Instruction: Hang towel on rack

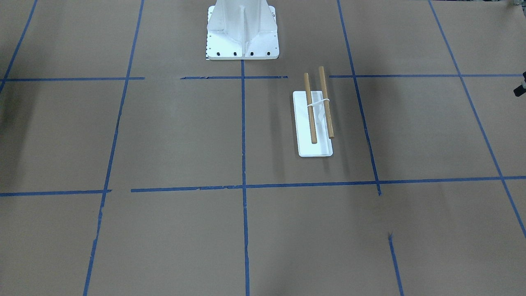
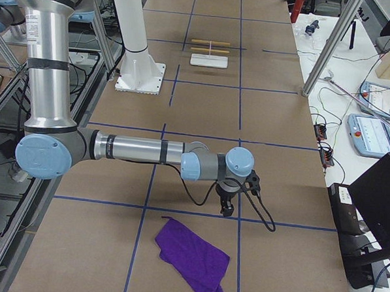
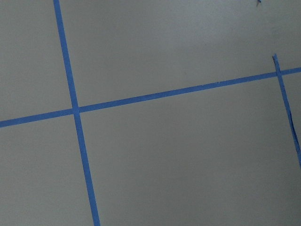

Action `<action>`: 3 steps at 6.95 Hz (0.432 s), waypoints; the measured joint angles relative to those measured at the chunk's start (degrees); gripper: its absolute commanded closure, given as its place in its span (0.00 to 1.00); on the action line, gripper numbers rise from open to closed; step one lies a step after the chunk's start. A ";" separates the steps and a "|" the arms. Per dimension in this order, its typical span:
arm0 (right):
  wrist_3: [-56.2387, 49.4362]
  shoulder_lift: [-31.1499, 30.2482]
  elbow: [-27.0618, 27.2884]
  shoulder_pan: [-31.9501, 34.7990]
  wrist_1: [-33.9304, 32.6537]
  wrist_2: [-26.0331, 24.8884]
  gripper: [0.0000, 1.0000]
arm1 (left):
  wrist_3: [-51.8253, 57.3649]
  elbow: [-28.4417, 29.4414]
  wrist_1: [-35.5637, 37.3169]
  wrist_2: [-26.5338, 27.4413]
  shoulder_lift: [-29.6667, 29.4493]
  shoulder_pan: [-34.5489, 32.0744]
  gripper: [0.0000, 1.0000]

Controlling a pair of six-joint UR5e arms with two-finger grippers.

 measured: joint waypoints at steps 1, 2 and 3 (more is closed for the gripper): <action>-5.79 3.55 -8.10 2.58 0.11 -0.19 0.01 | 0.00 -0.17 0.00 -0.01 -0.16 0.00 0.00; -8.98 5.75 -14.10 4.35 0.19 -0.79 0.01 | 0.00 -0.50 -0.02 -0.02 -0.22 0.00 0.00; -10.24 6.69 -17.69 5.35 0.23 -1.66 0.02 | 0.00 -0.80 -0.06 -0.04 -0.27 0.00 0.00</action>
